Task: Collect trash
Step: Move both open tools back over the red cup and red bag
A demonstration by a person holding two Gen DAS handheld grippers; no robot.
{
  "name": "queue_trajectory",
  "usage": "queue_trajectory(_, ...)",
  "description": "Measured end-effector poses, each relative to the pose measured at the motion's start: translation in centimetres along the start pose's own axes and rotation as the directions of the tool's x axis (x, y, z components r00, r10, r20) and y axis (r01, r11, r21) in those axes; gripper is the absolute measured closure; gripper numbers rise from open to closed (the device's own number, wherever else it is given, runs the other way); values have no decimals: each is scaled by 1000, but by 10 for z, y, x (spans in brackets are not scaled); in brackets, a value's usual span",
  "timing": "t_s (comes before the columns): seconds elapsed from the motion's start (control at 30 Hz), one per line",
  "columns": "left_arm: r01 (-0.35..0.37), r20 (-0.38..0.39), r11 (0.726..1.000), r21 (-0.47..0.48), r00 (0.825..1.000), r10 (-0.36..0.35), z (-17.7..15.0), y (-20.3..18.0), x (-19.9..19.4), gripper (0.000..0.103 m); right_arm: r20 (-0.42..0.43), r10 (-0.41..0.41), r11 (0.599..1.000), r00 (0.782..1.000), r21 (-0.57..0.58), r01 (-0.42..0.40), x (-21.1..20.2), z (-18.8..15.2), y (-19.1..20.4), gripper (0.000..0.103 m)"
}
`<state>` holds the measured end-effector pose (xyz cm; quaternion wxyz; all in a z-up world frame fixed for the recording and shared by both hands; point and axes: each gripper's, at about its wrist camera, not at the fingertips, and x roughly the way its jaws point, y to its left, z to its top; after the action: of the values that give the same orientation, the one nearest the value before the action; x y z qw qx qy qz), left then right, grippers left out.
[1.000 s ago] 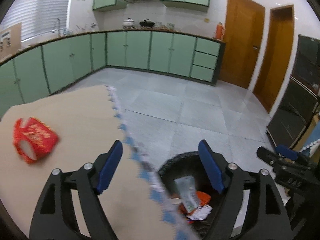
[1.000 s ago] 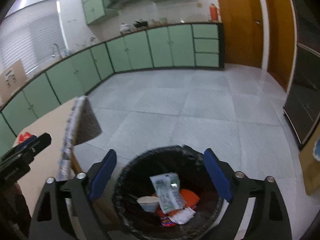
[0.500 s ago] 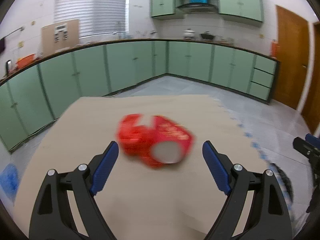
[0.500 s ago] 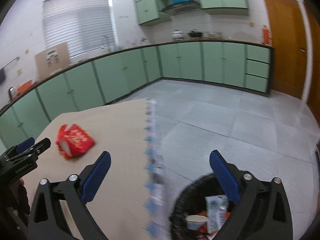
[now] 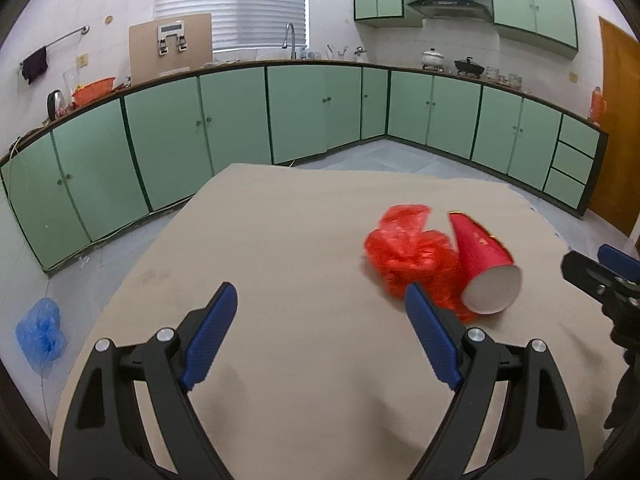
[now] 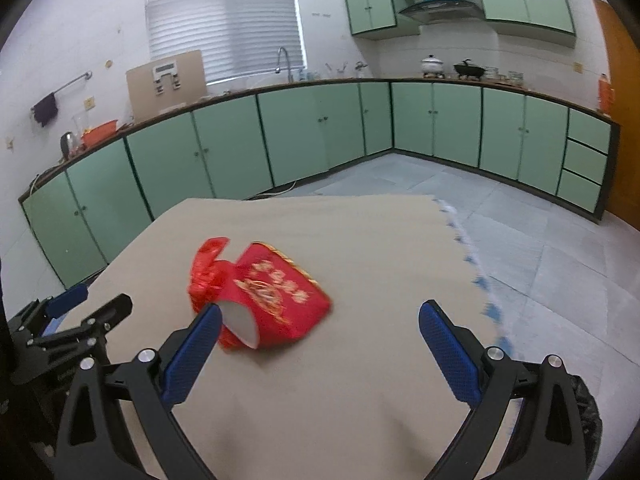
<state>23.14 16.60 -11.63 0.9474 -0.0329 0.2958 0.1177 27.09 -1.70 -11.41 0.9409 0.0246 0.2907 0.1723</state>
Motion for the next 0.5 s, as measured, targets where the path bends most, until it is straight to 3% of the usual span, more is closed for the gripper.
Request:
queue_trajectory(0.17, -10, -10, 999, -36, 1000, 9, 4, 19, 5, 20, -30, 15, 1000, 999, 5, -15, 18, 3, 17, 6)
queue_trajectory(0.5, 2, -15, 999, -45, 1000, -3, 3, 23, 11, 20, -76, -40, 999, 996, -19, 38, 46, 4, 37, 7)
